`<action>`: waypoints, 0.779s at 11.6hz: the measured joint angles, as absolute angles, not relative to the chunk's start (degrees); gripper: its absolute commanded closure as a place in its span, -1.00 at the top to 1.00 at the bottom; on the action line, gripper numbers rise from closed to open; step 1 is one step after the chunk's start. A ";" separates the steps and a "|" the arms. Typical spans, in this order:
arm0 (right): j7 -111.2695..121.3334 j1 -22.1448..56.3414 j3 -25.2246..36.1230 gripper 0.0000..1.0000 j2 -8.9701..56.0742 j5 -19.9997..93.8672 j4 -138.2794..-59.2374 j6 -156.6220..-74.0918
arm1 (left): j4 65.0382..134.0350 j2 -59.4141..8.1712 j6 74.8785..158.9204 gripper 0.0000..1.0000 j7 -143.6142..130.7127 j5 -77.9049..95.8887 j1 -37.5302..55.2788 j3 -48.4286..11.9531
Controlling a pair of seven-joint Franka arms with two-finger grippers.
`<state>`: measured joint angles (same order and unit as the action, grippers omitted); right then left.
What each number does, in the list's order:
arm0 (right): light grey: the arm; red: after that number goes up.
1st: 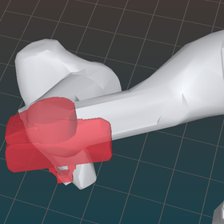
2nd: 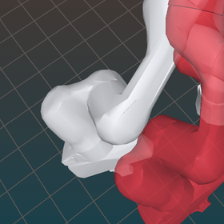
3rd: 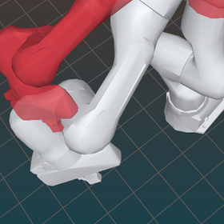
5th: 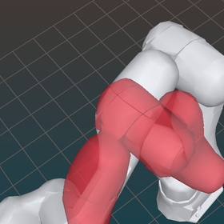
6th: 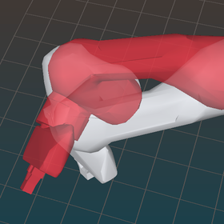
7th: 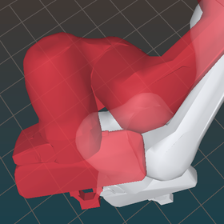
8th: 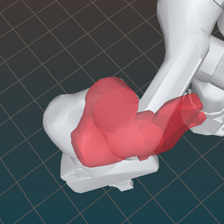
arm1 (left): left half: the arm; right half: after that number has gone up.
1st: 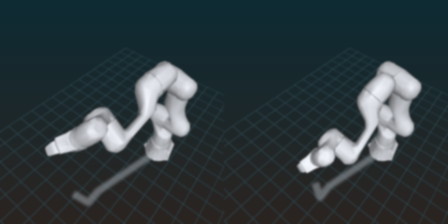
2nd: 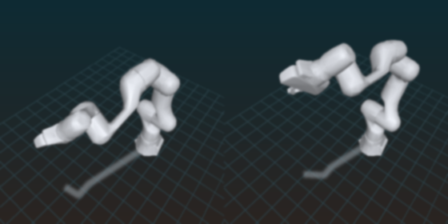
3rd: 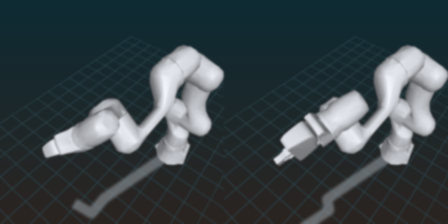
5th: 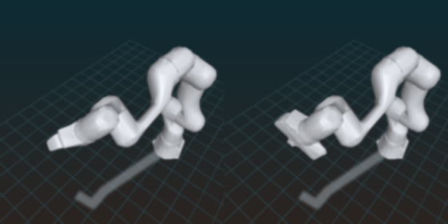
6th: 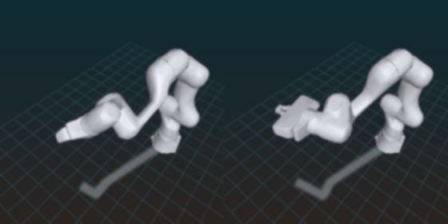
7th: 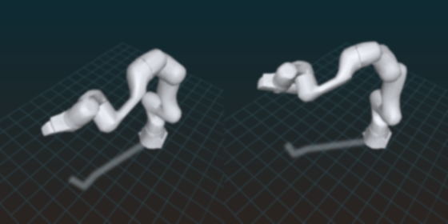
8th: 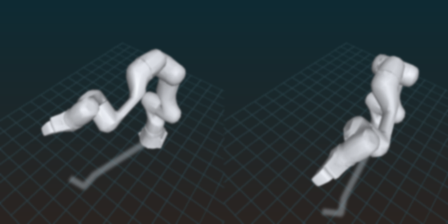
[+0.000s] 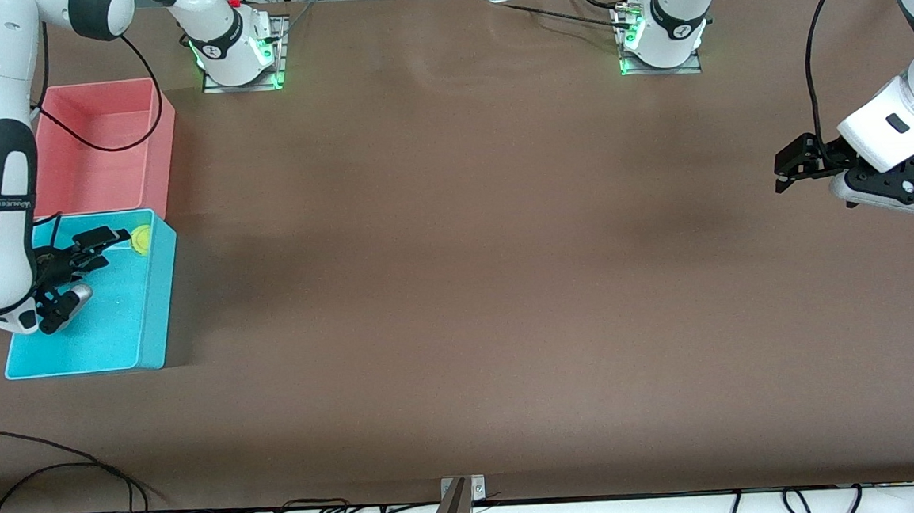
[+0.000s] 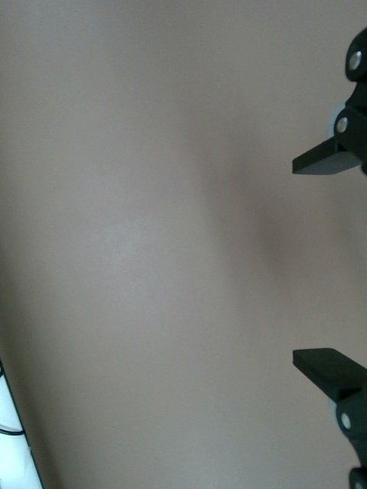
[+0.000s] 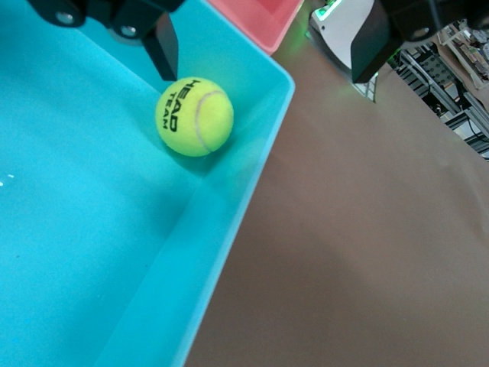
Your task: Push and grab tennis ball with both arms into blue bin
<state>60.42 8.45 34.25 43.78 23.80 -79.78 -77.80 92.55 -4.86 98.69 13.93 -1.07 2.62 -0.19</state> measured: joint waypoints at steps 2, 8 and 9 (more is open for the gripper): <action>55.94 9.06 34.26 1.00 43.52 23.06 -76.61 -74.28 | 92.54 -4.93 98.71 1.00 13.91 -1.07 2.65 -0.20; 36.42 18.04 34.26 1.00 36.47 18.92 -74.31 -70.70 | 92.51 -5.04 98.71 1.00 13.45 -1.07 2.71 -1.03; 33.02 19.64 34.25 1.00 36.07 18.86 -74.30 -70.70 | 92.52 -5.06 98.71 1.00 13.39 -1.07 2.71 -1.04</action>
